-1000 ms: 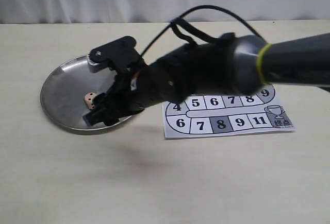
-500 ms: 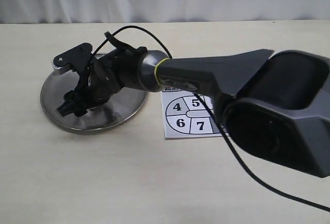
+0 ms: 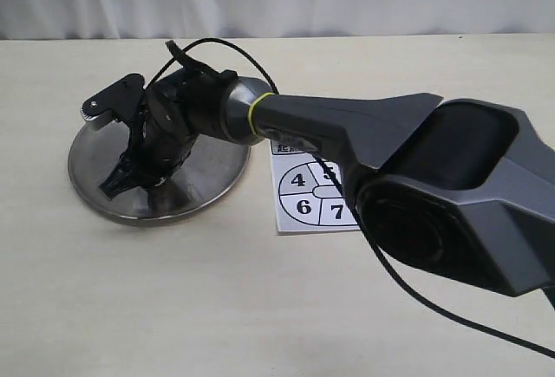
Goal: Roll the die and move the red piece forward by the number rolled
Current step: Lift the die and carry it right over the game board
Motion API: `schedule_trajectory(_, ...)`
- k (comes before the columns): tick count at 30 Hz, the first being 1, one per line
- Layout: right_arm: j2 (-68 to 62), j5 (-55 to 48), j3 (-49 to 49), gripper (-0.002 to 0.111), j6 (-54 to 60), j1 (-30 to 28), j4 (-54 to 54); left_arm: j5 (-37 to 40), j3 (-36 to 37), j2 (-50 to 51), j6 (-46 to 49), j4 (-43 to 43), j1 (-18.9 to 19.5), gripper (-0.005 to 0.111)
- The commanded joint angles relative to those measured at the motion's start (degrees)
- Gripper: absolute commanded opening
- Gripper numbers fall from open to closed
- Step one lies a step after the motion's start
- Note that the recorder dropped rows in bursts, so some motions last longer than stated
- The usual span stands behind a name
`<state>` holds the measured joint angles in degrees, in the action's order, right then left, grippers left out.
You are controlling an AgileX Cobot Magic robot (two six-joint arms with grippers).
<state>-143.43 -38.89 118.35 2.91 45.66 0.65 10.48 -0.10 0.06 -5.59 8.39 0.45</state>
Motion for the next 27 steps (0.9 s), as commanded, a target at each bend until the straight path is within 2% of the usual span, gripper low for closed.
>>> schedule_trajectory(1,3.54,-6.29,3.58,0.004,-1.17,-1.46,0.01,-0.55,0.10,-0.06,-0.05,-0.13,-0.48,0.000)
schedule_trajectory(10,18.19,-19.95,3.99,0.004,-3.41,-8.75,-6.27,-0.55,0.10,-0.06,-0.05,-0.13,-0.48,0.000)
schedule_trajectory(13,21.74,-24.21,3.12,0.004,-4.19,-12.94,-6.26,-0.55,0.10,-0.06,-0.05,-0.13,-0.48,0.000)
schedule_trajectory(14,23.63,-25.40,0.82,0.004,-5.34,-16.07,-6.26,-0.55,0.10,-0.06,-0.05,-0.13,-0.48,0.000)
schedule_trajectory(18,25.32,-20.63,-11.04,0.004,-5.56,-23.94,-5.38,-0.55,0.10,-0.06,-0.05,-0.13,-0.48,0.000)
schedule_trajectory(20,24.97,-17.55,-16.61,0.004,-5.56,-25.56,-5.38,-0.55,0.10,-0.06,-0.05,-0.13,-0.48,0.000)
schedule_trajectory(26,22.03,-14.76,-25.78,0.005,-5.56,-25.53,-6.16,-0.55,0.10,-0.06,-0.05,-0.13,-0.48,0.000)
schedule_trajectory(27,21.01,-14.73,-26.01,0.010,-5.56,-25.53,-6.75,-0.55,0.10,-0.06,-0.05,-0.13,-0.48,0.000)
